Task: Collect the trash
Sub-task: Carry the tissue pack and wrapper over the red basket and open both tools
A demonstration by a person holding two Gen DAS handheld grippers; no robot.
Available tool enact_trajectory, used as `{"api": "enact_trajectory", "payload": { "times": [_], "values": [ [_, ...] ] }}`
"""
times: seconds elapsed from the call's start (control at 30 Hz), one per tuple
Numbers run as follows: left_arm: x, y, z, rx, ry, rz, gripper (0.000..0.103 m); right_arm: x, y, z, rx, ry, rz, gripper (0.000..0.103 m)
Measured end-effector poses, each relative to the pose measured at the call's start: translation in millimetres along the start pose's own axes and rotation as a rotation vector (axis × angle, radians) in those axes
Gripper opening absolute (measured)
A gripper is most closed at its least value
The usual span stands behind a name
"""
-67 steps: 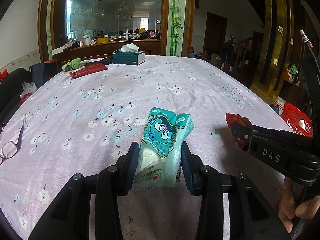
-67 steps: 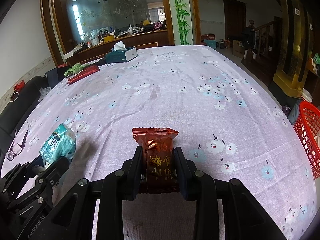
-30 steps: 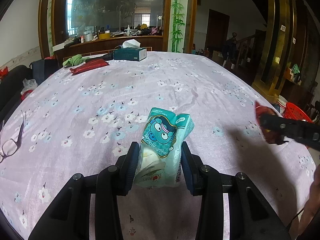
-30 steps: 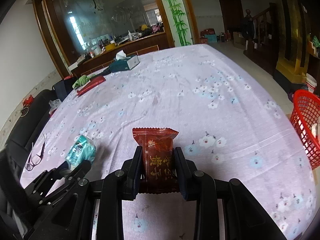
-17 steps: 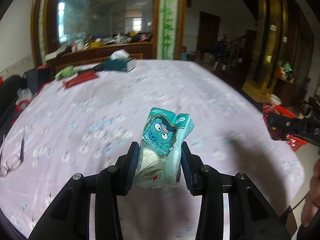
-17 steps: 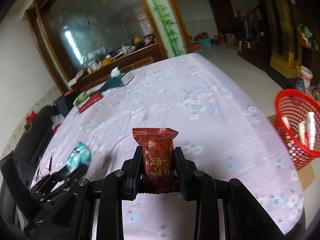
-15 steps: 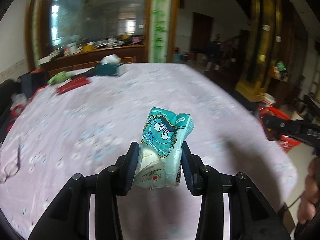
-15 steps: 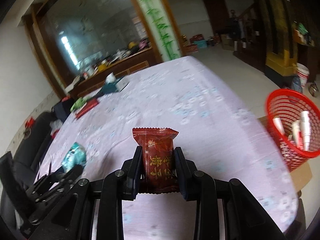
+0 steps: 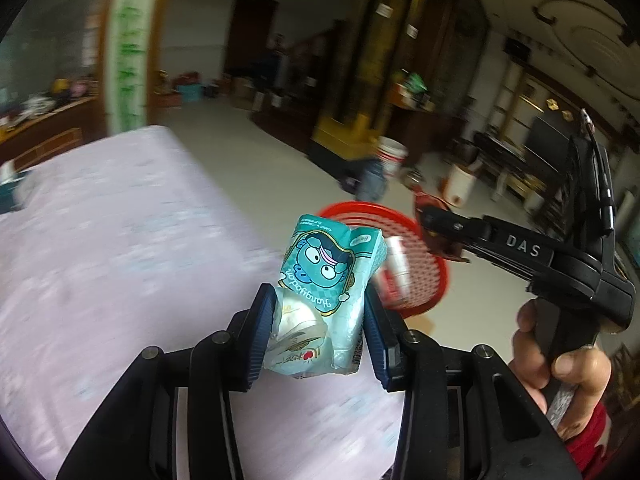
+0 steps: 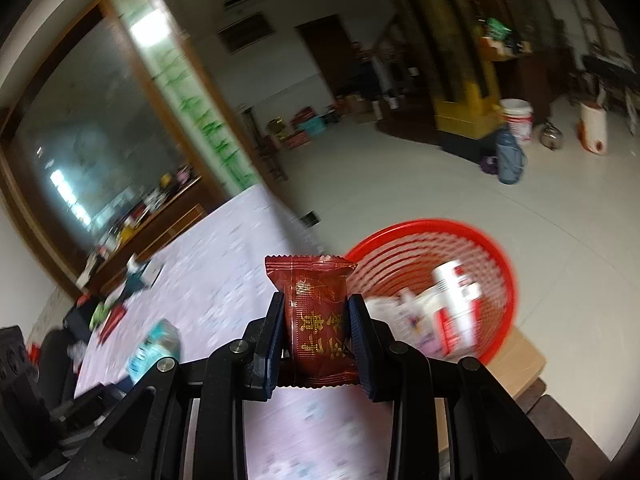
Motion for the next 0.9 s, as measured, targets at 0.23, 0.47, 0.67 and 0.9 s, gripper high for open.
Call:
{"api": "enact_trajectory", "payload": {
  "times": [0.23,0.47,0.67,0.9],
  "values": [
    [-11.0,84.8,44.4,0.055,0.021,-0.056,0.056,-32.4,18.3,55.4,0.063,0.077,0.011,0.035],
    [-5.0,85.3,47.2,0.024,0.056,-0.050,0.067,-37.4,19.5,69.6,0.099,0.055,0.016,0.050],
    [10.7,22.4,39.5,-0.038,0.087,0.067,0.085,-17.5,-31.3,43.0,0.186,-0.060,0.115,0.086],
    [52.7,-53.9,17.8,-0.177,0.164,0.156,0.096,41.0,-72.8,2.3,0.339,-0.211,0.165,0.099]
  ]
}}
Point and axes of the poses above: each gripper's, at about its wrist camera, not at the fingertips, and y roughly the way its jaws point, z to its right, x to its underside, the point moved 2 cm from there along y, roughly the way its jaws point, and after that the axes turned 9 degrees about z, right-handed, at the moved point
